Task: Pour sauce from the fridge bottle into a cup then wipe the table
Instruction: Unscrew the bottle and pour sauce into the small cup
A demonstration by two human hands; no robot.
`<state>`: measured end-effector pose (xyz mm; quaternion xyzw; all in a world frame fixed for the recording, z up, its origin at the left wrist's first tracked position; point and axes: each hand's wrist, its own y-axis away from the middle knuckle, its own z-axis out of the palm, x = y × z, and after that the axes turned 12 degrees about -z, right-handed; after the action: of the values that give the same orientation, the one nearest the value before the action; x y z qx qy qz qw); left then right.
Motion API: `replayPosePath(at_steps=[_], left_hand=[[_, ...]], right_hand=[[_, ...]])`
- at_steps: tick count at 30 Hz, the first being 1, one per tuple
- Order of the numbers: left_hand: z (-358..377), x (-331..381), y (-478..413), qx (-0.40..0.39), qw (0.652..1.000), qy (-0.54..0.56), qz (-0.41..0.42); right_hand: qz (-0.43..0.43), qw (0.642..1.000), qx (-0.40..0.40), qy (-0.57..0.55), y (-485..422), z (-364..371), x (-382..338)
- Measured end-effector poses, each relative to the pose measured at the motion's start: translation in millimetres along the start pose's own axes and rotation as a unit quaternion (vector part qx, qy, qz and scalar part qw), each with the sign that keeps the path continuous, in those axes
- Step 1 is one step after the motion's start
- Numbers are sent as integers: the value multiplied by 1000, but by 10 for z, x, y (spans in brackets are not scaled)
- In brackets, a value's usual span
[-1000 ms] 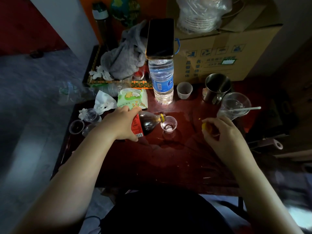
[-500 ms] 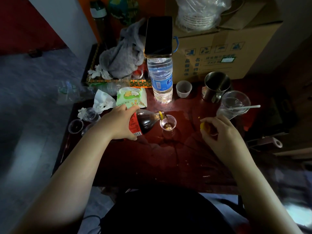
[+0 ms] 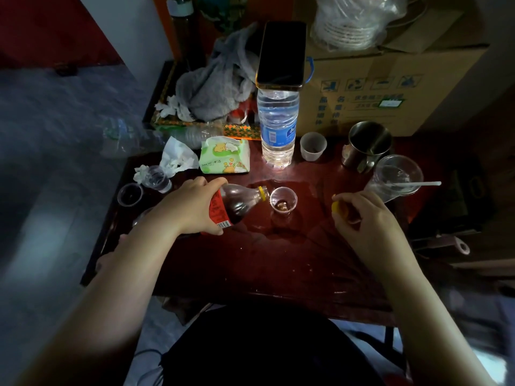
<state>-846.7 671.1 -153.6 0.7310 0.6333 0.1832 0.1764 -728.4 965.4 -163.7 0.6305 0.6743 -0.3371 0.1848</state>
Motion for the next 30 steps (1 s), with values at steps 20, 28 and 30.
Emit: replayPosePath(at_steps=[20, 28, 30], left_hand=[[-16, 116, -37, 4, 999, -29, 14], [25, 34, 9, -6, 1000, 22, 20], [44, 1, 24, -7, 999, 34, 22]], right_hand=[[10, 1000, 1, 4, 103, -34, -41], [15, 1000, -3, -2, 89, -13, -61], [11, 1000, -6, -1, 79, -7, -66]])
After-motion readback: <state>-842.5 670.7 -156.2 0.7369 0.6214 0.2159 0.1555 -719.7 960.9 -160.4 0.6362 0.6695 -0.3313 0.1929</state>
